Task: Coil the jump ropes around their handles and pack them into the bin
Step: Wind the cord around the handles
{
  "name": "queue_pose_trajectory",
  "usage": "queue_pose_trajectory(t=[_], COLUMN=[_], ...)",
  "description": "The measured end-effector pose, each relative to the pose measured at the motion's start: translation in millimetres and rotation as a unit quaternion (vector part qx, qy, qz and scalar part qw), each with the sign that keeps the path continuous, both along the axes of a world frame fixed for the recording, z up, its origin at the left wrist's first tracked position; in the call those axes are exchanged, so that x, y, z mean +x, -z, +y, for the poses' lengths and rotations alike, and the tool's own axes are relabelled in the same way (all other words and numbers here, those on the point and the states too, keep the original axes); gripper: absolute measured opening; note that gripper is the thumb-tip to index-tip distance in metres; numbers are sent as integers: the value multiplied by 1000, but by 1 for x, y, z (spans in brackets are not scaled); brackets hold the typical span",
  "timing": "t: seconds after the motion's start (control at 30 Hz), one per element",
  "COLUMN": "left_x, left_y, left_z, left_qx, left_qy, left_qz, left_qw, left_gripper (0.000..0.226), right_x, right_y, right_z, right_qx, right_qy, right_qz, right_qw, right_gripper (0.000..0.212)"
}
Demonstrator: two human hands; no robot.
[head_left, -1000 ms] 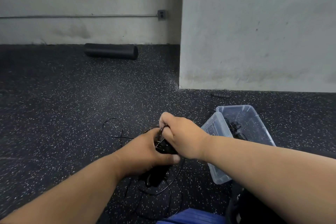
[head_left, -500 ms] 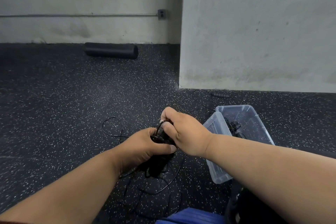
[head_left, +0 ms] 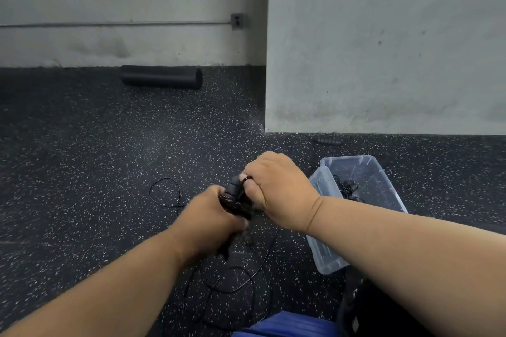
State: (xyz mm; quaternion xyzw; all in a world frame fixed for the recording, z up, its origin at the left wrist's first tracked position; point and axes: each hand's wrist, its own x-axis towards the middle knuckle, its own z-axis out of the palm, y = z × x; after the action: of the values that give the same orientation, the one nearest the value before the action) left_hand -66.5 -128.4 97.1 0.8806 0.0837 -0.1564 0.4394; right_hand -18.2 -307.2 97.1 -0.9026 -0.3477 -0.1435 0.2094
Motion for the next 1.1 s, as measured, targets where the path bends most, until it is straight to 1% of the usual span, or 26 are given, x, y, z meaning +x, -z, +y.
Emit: queue_pose_trajectory(t=[0.03, 0.07, 0.1, 0.13, 0.2, 0.3, 0.37, 0.43, 0.5, 0.57, 0.63, 0.7, 0.8, 0.83, 0.93, 0.97, 1.1], left_x=[4, 7, 9, 11, 13, 16, 14, 10, 4, -2, -7, -8, -5, -4, -3, -4, -5], left_y=[4, 10, 16, 22, 28, 28, 26, 23, 20, 20, 18, 17, 17, 18, 20, 20, 24], left_z=[4, 9, 12, 14, 12, 9, 8, 7, 7, 5, 2, -1, 0, 1, 2, 0, -9], left_qx=[104, 185, 233, 253, 263, 256, 237, 204, 158, 128, 96, 29, -61, -82, -176, -204, -286], left_qy=[-3, -4, -4, -2, 8, 13, 23, 45, 70, 95, 101, 78, 38, 36, 28, 25, -1], left_qz=[-57, -93, -113, -128, -153, -175, -178, -150, -100, -63, -39, -6, 51, 70, 121, 127, 144], left_qw=[993, 978, 966, 959, 953, 951, 955, 966, 980, 985, 990, 997, 996, 993, 976, 970, 947], left_gripper=[28, 27, 28, 29, 32, 34, 31, 32, 37, 46, 51, 53, 58, 64, 93, 93, 74], right_x=[0, 0, 1, 0, 0, 8, 14, 23, 32, 38, 40, 39, 36, 34, 33, 33, 37], right_y=[0, 0, 0, 1, -3, -9, -8, -5, -1, 5, 10, 12, 14, 16, 16, 15, 12], right_z=[0, 0, 1, 2, 2, -4, -8, -14, -20, -28, -30, -28, -22, -21, -21, -22, -28], right_qx=[-14, -16, -15, -15, -10, 10, 42, 97, 149, 173, 184, 195, 221, 224, 228, 235, 266], right_qy=[-2, 1, 5, 9, 28, 90, 110, 117, 127, 128, 109, 95, 100, 104, 115, 117, 119], right_qz=[-48, -70, -81, -87, -66, 54, 115, 211, 322, 415, 489, 524, 537, 543, 561, 571, 622], right_qw=[999, 997, 997, 996, 997, 994, 986, 966, 926, 884, 846, 824, 808, 803, 787, 778, 727], right_gripper=[37, 33, 30, 28, 29, 36, 38, 41, 38, 23, 16, 14, 16, 16, 15, 13, 8])
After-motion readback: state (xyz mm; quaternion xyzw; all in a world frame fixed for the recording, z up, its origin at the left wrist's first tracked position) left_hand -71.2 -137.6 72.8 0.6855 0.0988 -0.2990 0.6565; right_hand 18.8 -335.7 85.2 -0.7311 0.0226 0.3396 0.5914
